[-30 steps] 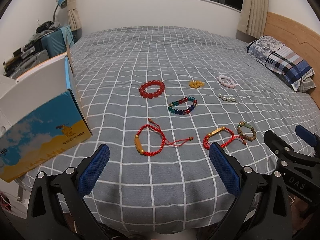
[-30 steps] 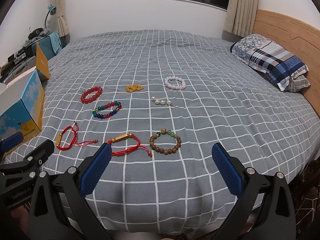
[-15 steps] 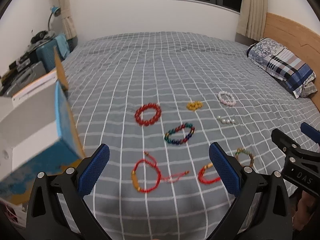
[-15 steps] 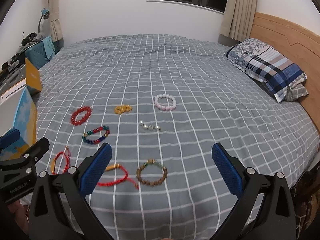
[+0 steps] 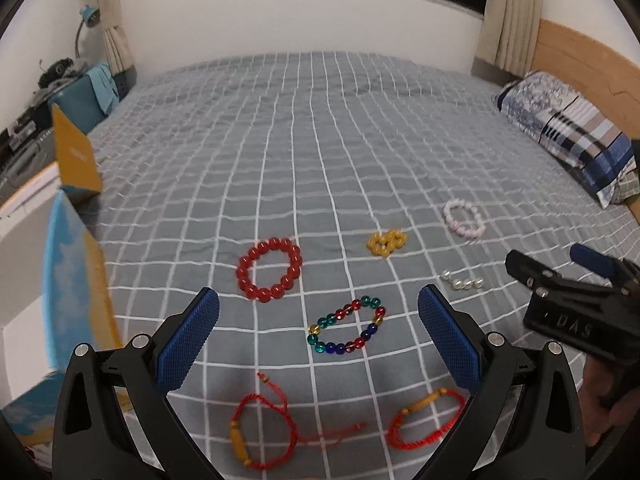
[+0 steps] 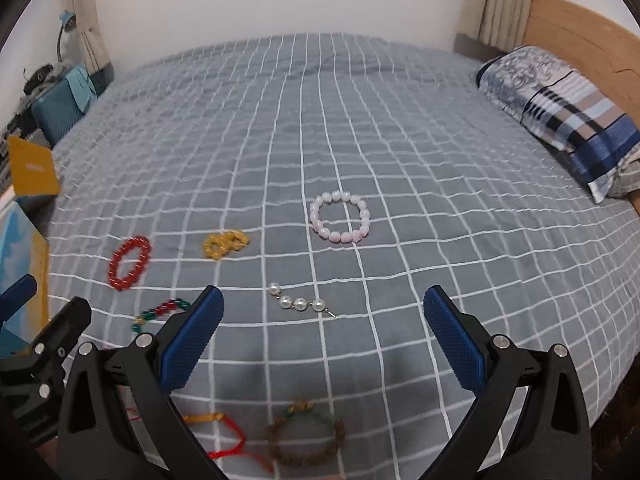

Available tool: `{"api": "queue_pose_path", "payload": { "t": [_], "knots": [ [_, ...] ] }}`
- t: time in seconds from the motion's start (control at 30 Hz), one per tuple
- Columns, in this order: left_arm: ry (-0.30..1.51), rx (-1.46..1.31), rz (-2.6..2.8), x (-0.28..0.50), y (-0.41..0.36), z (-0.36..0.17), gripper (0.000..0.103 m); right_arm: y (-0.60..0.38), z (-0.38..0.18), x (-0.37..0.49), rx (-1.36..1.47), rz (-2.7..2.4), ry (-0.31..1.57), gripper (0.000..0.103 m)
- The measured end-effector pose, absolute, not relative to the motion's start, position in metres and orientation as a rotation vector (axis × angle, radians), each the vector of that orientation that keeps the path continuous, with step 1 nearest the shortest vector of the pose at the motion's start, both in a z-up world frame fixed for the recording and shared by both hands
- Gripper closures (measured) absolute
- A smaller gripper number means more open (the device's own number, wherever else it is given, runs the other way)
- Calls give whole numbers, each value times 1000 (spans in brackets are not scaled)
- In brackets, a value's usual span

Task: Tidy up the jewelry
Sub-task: 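Grasp the multicolour bead bracelet with the left tool while the right tool grasps the pearls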

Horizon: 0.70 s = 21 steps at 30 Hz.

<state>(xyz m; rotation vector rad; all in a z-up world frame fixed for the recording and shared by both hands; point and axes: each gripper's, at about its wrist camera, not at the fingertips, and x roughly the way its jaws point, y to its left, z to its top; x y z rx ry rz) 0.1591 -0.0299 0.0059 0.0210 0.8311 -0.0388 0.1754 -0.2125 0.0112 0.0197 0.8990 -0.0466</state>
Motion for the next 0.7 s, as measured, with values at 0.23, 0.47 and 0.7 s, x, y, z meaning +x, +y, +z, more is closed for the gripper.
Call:
{"api": "queue_pose_path", "payload": {
  "t": [0.23,0.47,0.7],
  "knots": [
    [913,32,-72,192,-33,-47,6,-220,-35,214,30,-29,1004,7],
    [968,43,-66,206,-34,-71,6,-213,-62,229,41,-11,1066,7],
    [1001,48,-61,214,-39,-87,9,-211,-81,239,41,-20,1111,12]
  ]
}}
